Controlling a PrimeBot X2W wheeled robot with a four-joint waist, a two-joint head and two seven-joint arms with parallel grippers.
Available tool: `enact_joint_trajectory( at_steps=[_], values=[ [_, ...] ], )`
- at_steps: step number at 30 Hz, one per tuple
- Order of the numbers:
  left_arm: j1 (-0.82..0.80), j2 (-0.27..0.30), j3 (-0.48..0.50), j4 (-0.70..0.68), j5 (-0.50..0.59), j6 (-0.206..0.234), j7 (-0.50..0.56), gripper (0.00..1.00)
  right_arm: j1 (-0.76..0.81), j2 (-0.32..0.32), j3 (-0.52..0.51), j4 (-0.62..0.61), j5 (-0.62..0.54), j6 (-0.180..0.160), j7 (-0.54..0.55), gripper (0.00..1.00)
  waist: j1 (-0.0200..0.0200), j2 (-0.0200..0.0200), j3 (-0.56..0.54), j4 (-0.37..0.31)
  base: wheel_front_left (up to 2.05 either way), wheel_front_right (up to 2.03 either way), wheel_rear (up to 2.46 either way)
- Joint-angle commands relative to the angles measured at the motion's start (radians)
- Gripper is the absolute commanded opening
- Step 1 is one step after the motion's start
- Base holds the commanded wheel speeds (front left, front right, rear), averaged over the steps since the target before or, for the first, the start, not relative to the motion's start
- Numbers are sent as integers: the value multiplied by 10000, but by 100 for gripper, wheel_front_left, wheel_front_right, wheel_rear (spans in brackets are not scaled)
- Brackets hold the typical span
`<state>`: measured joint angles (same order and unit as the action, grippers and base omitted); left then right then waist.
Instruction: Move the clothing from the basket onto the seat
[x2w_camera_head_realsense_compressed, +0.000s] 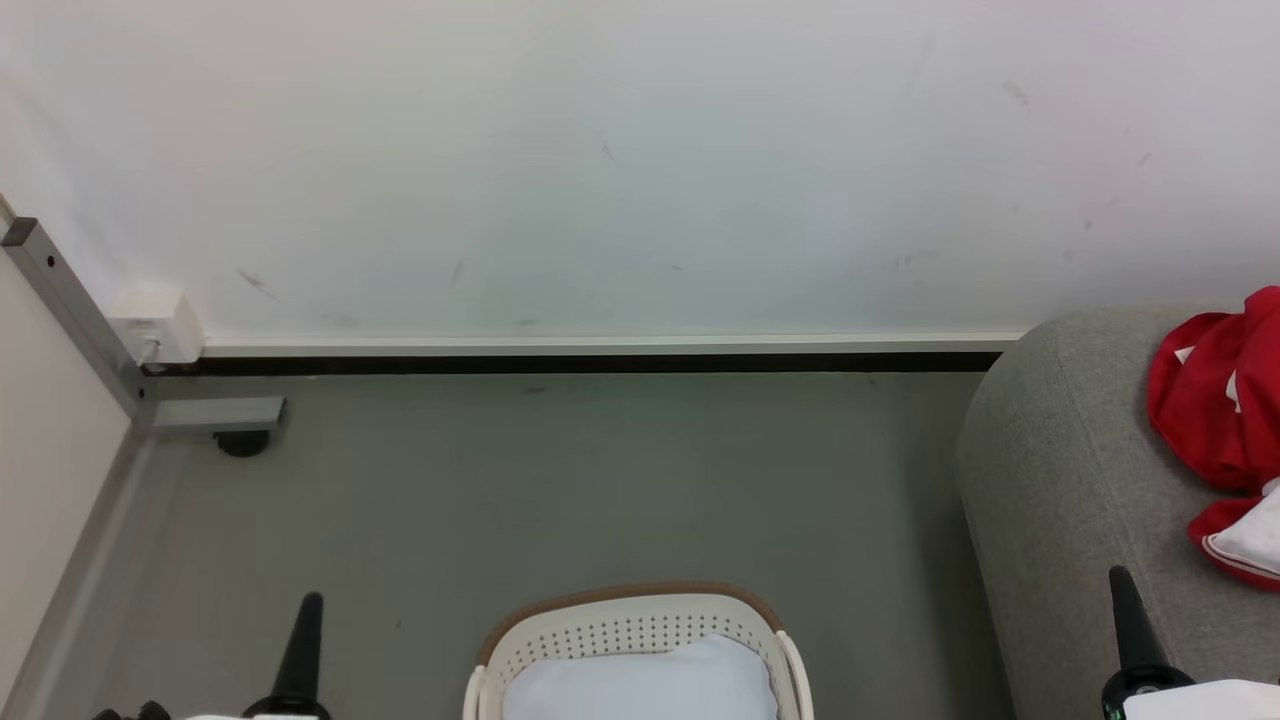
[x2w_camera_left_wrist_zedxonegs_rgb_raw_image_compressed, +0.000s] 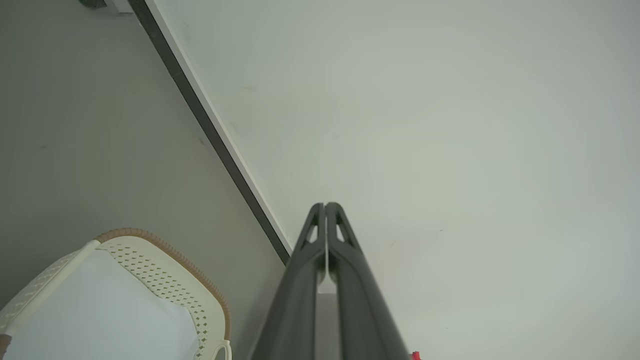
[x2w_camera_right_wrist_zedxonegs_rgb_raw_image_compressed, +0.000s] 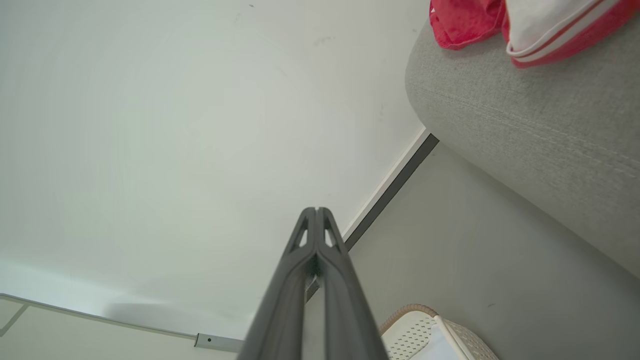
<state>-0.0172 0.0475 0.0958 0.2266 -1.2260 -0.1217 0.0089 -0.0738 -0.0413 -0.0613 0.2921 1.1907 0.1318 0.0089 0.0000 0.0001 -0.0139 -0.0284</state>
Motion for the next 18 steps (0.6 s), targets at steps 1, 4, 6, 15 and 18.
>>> enact_joint_trajectory(
  at_steps=[1,4,6,15,18],
  values=[
    [-163,55,64,-26,-225,-30,48,0,-171,-99,-43,-103,170,-11,35,0,0,-1,1,3,0,0,0],
    [-231,55,76,-10,-465,-37,118,0,-186,-102,-79,-137,469,-12,112,0,0,-1,11,19,0,0,0],
    [-278,55,84,-2,-642,-43,170,0,-202,-103,-103,-159,650,-12,161,0,0,-1,17,31,0,0,0],
    [-442,54,113,44,-1393,-60,375,0,-264,-110,-213,-234,1476,-14,366,0,0,-1,46,80,0,0,0],
    [-494,54,122,57,-1629,-68,448,0,-287,-112,-248,-255,1731,-14,427,0,0,-1,56,97,0,0,0]
  ],
)
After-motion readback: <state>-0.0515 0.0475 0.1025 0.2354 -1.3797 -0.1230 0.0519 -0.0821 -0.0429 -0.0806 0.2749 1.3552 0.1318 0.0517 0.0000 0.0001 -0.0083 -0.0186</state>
